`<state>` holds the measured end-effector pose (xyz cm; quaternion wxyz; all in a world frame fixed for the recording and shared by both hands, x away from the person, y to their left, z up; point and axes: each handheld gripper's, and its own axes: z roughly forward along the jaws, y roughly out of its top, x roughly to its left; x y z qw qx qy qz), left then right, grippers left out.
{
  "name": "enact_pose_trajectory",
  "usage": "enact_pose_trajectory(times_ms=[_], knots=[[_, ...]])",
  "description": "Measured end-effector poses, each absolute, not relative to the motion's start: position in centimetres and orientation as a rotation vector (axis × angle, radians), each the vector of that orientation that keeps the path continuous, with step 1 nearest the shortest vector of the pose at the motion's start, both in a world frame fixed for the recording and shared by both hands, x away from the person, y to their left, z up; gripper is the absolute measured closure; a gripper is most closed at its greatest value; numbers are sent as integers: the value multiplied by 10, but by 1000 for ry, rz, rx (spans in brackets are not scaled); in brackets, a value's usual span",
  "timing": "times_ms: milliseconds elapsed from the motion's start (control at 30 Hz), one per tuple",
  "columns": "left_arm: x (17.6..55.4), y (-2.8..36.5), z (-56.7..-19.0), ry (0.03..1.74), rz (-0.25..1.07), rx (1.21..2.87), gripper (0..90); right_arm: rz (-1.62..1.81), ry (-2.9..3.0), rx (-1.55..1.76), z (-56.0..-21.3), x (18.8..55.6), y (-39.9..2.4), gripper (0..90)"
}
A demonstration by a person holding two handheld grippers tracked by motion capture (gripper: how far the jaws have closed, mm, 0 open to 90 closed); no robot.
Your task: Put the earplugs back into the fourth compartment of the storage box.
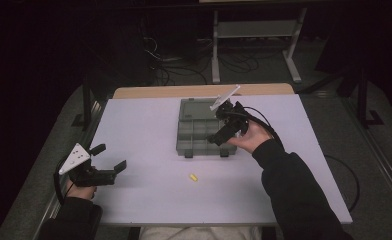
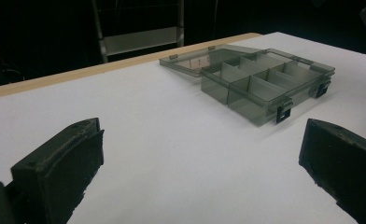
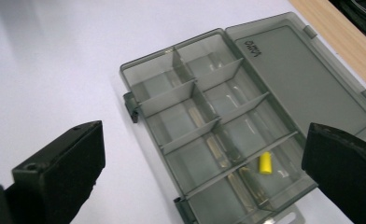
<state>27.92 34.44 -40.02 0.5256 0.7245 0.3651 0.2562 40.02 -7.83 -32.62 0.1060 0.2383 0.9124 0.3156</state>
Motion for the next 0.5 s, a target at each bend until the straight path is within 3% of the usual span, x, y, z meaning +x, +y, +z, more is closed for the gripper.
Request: enact_pose_trajectory(times_ms=[500], knots=[[279,344,-400,872,613,1733,0,940,2730,613,-341,379,-61,0]])
